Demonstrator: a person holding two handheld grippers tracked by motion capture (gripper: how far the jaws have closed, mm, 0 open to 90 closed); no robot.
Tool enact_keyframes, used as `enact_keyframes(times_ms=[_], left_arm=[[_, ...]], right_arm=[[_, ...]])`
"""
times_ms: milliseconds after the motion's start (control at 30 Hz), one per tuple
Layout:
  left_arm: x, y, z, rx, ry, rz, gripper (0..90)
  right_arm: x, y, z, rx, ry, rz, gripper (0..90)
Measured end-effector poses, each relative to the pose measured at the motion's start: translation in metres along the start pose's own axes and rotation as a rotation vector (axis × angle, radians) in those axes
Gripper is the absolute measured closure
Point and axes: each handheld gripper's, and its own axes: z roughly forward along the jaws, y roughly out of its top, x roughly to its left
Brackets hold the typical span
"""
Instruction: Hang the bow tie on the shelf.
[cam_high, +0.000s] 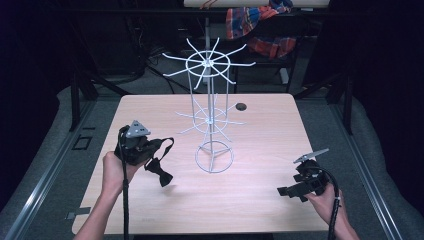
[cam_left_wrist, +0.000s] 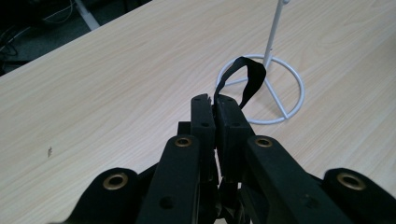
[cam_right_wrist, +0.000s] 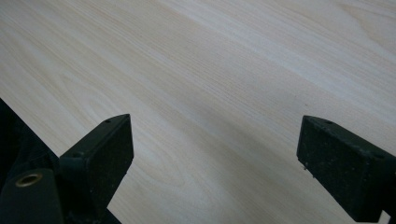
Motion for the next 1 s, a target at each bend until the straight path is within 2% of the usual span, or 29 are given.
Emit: enact_keyframes(times_ms=[300,533,1000], left_arm=[[-0.004,0.008,0.001,-0.012,-0.019,0.017,87.3],[-0.01,0.013,-0.007,-0.039,-0.039,0.038,87.2],[-0.015,0.023,-0.012,-0.081,-0.039,0.052,87.2]], right_arm=[[-0.001,0.0,0.0,-0.002,0.013,-0.003,9.3],[-0.001,-0.001,0.0,-0.006,0.01,0.003,9.4],[-0.001,0.0,0.001,0.001,0.01,0.005,9.5]])
